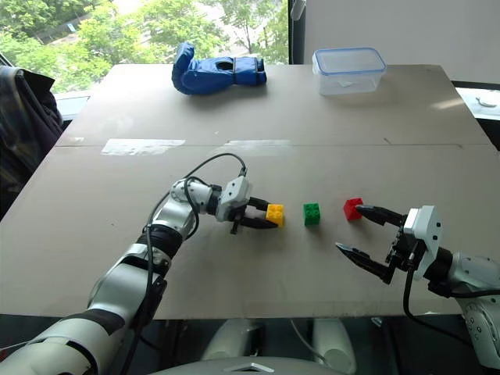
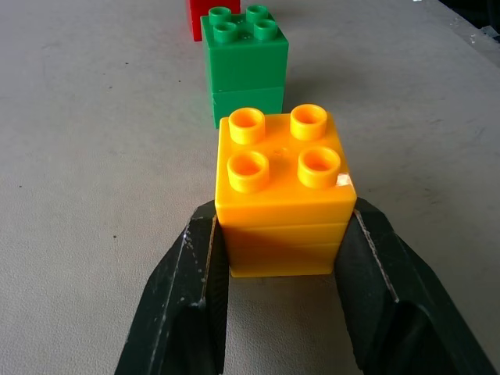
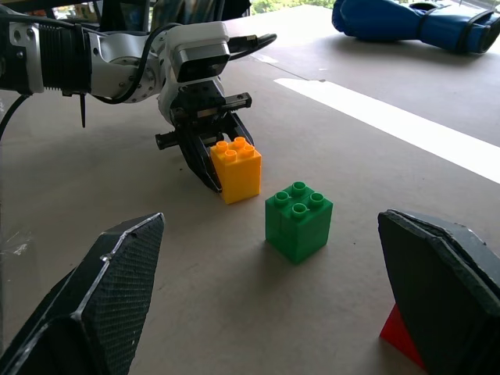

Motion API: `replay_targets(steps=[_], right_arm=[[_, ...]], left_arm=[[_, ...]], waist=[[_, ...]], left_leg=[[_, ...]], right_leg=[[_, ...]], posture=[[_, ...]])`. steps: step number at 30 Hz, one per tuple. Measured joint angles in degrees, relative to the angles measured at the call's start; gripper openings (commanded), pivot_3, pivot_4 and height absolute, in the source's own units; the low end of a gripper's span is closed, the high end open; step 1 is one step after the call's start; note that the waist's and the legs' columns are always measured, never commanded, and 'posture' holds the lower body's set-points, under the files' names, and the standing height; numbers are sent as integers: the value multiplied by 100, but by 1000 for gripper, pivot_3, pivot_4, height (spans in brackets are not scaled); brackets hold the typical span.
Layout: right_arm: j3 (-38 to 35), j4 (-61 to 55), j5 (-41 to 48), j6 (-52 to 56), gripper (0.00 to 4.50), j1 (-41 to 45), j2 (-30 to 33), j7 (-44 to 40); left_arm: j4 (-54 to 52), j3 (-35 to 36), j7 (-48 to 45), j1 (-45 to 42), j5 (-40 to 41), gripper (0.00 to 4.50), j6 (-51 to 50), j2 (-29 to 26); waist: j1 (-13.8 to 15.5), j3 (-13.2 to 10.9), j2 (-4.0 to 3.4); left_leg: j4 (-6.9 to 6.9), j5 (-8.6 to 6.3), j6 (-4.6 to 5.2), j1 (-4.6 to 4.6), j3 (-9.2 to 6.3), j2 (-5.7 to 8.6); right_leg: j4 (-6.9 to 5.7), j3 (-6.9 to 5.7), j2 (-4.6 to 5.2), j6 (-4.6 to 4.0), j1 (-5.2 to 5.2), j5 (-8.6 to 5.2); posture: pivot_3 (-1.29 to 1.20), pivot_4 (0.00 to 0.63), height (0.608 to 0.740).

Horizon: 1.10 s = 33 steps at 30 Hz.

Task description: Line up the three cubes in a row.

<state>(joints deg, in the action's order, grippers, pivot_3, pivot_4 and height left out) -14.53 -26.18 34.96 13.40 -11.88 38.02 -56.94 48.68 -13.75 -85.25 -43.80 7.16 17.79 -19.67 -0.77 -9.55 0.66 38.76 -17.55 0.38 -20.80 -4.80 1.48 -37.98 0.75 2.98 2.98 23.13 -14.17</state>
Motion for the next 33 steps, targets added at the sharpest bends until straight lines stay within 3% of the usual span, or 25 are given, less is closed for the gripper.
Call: replay_targets(steps=[12, 14, 19, 33], right_arm=[[29, 137, -57, -31, 4500, 230, 3, -108], [29, 148, -58, -30, 4500, 241, 5, -123], [30, 192, -63, -30, 4500, 294, 17, -144], [41, 202, -79, -30, 4500, 334, 17, -144]], left_arm=[[-634, 83, 340, 424, -5, 1292, -199, -45], [-690, 89, 370, 457, 19, 2348, -272, -52], [-755, 93, 405, 503, 26, 4427, -385, -88], [-1212, 236, 401, 834, 187, 4427, -601, -371]], waist=[[-1, 2, -1], [-2, 2, -1], [-3, 1, -1], [-24, 1, -2]], left_leg=[[0, 0, 0, 4, 0, -4], [0, 0, 0, 4, 1, -4], [0, 0, 0, 4, 1, -4], [0, 0, 0, 4, 1, -10]], right_leg=[[-2, 2, -1, 0, -1, 0], [-1, 2, -1, 0, -1, 0], [-1, 2, -2, 0, -1, 0], [-1, 5, -3, -1, 0, 0]], posture=[[0, 150, 740], [0, 150, 740], [0, 150, 740], [0, 150, 740]])
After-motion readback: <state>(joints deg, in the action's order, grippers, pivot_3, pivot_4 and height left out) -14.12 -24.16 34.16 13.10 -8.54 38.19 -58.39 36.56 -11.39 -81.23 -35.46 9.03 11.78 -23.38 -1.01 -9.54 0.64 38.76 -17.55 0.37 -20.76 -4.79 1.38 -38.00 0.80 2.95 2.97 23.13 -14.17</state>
